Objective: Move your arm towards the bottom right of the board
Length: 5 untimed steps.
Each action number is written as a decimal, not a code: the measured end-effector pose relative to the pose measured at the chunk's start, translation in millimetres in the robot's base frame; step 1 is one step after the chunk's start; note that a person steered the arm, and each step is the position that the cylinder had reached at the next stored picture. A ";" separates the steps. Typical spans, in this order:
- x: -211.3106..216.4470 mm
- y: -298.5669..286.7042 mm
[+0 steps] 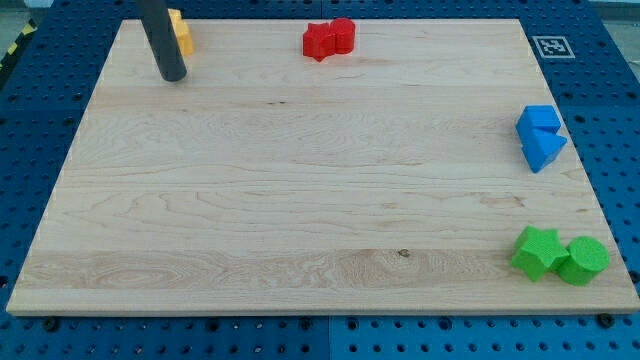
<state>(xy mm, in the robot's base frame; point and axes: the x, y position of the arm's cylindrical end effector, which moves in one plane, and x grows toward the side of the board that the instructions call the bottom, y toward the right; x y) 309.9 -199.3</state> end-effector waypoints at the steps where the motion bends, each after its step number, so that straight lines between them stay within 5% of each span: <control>1: 0.0 0.0; 5: 83.5 143.0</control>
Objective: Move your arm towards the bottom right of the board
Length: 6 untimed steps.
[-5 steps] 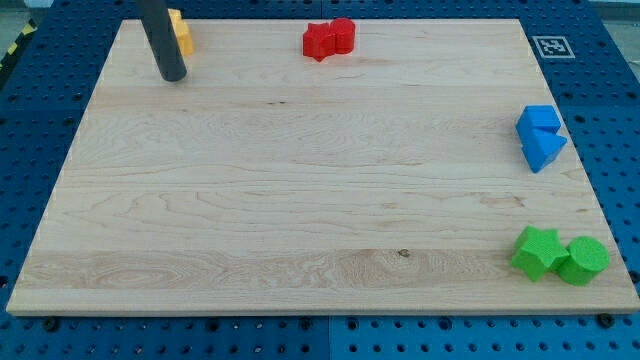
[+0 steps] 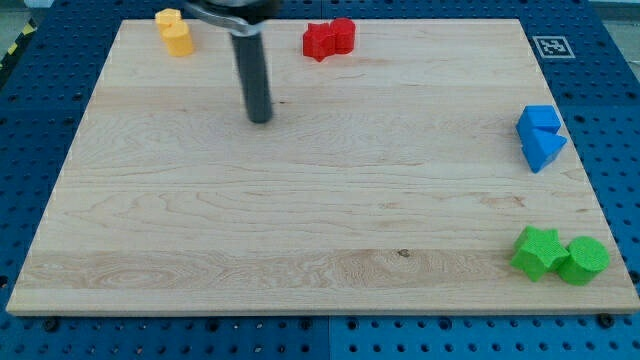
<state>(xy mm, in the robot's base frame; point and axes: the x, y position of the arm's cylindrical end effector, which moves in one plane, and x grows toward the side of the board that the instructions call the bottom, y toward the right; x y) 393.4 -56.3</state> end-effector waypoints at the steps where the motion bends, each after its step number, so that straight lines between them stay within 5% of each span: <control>1: 20.3 39.9; 4: 75.6 176.2; 6: 84.8 194.7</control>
